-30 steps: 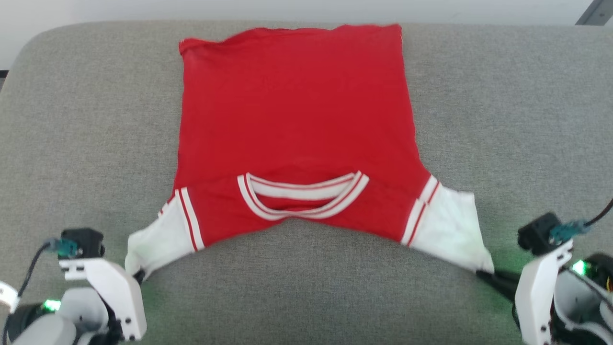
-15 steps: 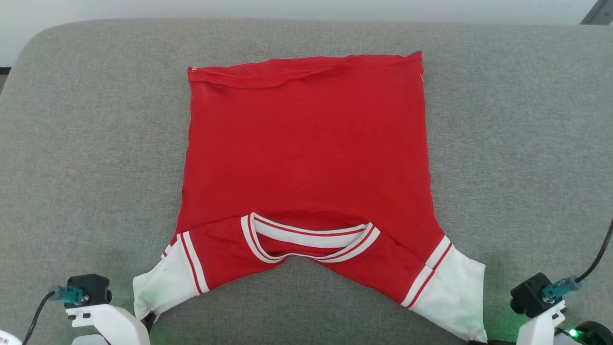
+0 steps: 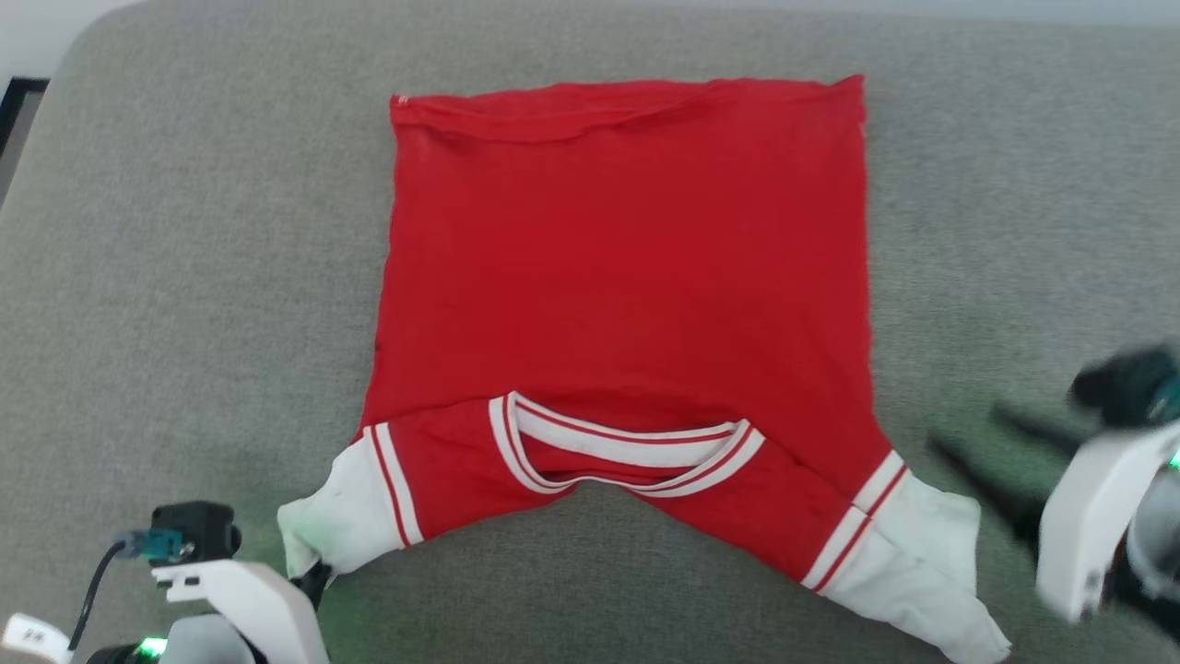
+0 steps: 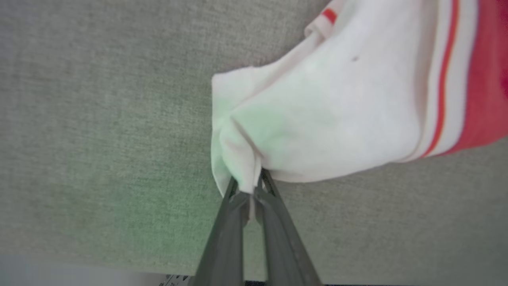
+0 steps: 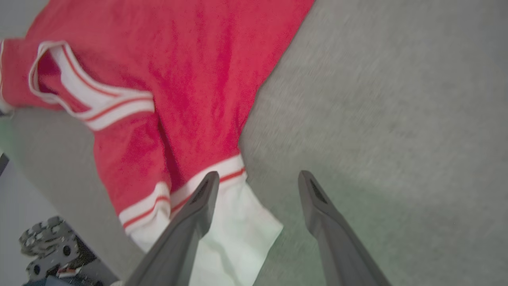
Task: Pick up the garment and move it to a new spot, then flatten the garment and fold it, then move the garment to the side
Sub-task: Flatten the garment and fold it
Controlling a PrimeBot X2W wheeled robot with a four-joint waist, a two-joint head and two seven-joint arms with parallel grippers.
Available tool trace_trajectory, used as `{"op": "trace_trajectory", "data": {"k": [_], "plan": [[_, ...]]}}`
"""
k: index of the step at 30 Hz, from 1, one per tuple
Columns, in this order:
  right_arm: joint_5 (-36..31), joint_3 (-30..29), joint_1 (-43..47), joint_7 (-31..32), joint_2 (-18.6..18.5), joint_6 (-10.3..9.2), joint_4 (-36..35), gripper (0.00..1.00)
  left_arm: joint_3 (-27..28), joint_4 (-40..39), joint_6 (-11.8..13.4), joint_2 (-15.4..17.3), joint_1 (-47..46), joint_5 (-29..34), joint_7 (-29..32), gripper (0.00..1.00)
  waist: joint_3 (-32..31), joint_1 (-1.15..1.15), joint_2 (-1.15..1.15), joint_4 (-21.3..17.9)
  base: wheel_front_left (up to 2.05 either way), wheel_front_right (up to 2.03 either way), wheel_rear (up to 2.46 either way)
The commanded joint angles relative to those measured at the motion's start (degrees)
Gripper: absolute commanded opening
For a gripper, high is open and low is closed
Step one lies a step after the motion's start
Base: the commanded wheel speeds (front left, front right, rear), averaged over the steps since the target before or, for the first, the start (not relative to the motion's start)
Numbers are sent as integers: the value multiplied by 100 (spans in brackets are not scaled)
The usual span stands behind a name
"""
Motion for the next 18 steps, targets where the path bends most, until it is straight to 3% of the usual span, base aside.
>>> {"op": "trace_trajectory", "data": {"k": [1, 4, 9, 18], "plan": [[-157, -118, -262, -1, 124, -1, -12, 100, -76, 13, -88, -152, -144, 58, -19, 0, 103, 0, 0, 101, 0, 0, 0], [-517, -256, -935, -59, 332, -1, 157, 100, -137, 51, -177, -281, -342, 125, -74, 0, 256, 0, 0, 253, 0, 0, 0], [-836, -219, -2220, -209, 440, -2, 1107, 100, -339, 232, -377, -527, -733, 227, -83, 0, 513, 0, 0, 588, 0, 0, 0], [-1095, 92, -4013, -217, 269, -1, 3124, 100, -539, 613, -661, -829, -1179, 341, -132, 0, 868, 0, 0, 1078, 0, 0, 0]]}}
